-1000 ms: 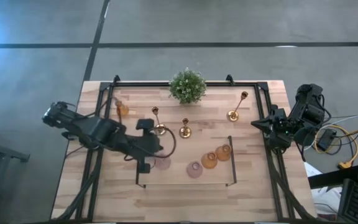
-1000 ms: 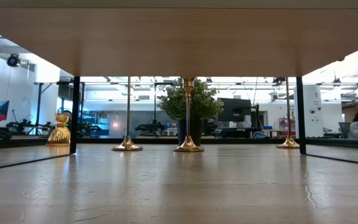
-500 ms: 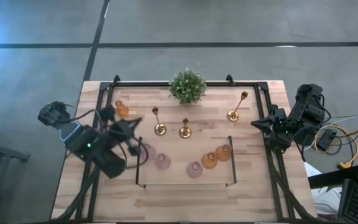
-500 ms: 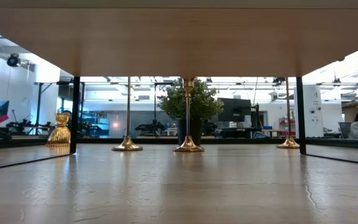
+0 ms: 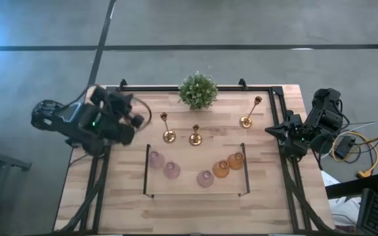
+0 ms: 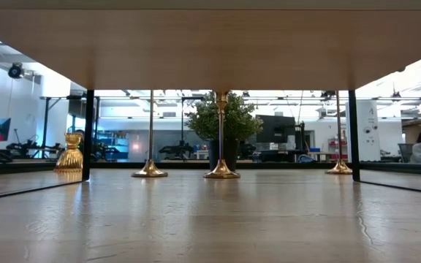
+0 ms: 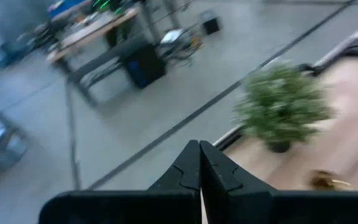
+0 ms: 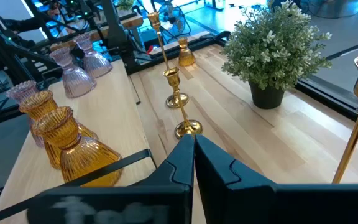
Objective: Pick & Place candle stick holders
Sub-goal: Put the yellow candle holder on the shelf
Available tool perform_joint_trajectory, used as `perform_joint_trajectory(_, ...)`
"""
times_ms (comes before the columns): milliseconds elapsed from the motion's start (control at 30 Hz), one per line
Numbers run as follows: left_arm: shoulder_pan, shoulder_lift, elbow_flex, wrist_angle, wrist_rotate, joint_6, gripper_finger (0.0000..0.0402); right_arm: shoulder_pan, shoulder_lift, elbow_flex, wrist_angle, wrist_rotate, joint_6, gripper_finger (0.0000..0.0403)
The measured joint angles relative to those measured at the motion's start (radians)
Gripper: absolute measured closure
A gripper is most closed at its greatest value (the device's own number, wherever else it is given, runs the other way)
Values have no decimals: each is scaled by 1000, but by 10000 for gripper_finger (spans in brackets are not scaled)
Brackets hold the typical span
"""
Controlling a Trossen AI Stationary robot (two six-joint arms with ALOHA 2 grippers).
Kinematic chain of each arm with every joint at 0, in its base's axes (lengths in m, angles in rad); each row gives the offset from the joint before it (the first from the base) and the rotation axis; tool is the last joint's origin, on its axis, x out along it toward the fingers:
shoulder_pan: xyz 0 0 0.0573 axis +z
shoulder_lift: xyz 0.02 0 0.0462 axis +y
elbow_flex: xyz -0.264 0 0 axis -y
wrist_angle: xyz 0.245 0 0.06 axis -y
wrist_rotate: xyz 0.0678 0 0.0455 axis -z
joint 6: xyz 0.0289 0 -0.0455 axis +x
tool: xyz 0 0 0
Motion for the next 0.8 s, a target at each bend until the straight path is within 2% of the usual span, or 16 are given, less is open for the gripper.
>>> perform_joint_trajectory(133,140,-64,-71,95,52,57,401,0,0,0,0,0,0,394)
perform_joint_trajectory(300,302,-143,-227,416,201,311,401,0,0,0,0,0,0,394)
perform_joint_trajectory(367,363,-179,-300,512,242,365,401,0,0,0,0,0,0,394)
perform_joint_trajectory(533,448,-291,-502,621,255,327,401,0,0,0,0,0,0,394)
perform_joint_trajectory(800,452,-455,-790,838,277,242,401,0,0,0,0,0,0,394)
